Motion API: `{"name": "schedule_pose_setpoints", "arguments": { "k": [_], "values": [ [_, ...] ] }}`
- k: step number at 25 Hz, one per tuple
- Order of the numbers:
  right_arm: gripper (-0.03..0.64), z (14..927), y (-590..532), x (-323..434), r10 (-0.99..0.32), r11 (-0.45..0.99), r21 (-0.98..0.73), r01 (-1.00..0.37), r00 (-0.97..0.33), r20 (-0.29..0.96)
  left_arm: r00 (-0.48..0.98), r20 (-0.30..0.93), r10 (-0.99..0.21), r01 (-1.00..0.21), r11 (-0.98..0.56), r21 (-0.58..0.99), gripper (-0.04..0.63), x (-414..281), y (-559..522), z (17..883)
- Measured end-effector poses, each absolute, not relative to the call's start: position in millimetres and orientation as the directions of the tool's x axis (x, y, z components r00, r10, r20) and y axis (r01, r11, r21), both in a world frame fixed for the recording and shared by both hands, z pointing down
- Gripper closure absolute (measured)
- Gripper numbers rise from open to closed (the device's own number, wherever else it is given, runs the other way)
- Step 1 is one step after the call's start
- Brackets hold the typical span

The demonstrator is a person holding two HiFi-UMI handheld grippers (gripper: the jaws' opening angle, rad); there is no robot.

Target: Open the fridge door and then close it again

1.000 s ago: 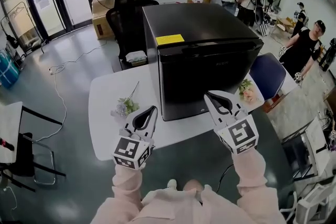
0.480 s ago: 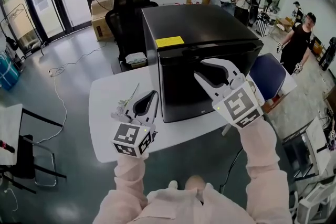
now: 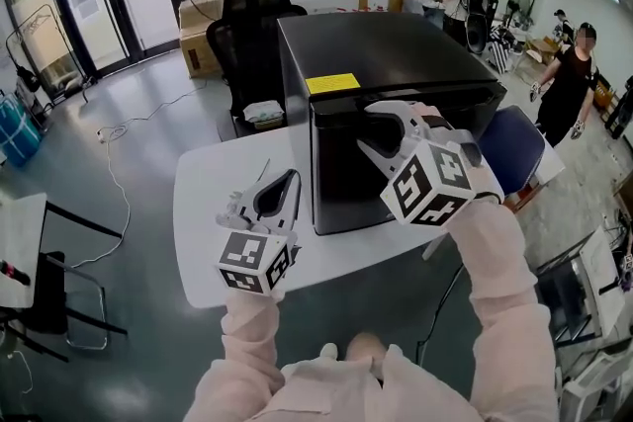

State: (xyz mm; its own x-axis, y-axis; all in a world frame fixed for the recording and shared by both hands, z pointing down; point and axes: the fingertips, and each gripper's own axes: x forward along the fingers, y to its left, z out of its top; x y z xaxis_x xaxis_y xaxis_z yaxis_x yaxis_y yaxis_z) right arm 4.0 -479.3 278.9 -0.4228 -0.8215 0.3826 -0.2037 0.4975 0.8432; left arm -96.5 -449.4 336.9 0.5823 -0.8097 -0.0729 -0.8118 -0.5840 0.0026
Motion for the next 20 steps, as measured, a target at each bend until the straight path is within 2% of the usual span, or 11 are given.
{"name": "schedule_pose_setpoints", "arguments": {
  "k": [5, 9, 14, 20],
  "values": [
    [0.45, 279.9, -482.3, 2.1, -0.818, 0.523, 0.818, -0.239, -0.41, 0.403, 0.574, -0.065, -0.816, -0.817, -0.576, 0.023, 0.584, -104.1, -448.5, 344.9],
    [0.462, 283.2, -481.8, 2.2, -0.812, 0.524, 0.833, -0.18, -0.402, 0.424, 0.577, -0.06, -0.814, -0.815, -0.579, 0.019, 0.584, -102.8, -446.3, 347.4],
    [0.482, 284.7, -480.5, 1.7, -0.808, 0.542, 0.836, -0.081, -0.323, 0.493, 0.572, -0.053, -0.818, -0.818, -0.574, 0.026, 0.584, -103.1, -440.9, 349.7],
    [0.492, 284.4, -478.4, 2.0, -0.812, 0.54, 0.839, -0.071, -0.305, 0.497, 0.589, -0.046, -0.807, -0.807, -0.59, 0.023, 0.584, -92.3, -431.2, 353.5]
  ]
}}
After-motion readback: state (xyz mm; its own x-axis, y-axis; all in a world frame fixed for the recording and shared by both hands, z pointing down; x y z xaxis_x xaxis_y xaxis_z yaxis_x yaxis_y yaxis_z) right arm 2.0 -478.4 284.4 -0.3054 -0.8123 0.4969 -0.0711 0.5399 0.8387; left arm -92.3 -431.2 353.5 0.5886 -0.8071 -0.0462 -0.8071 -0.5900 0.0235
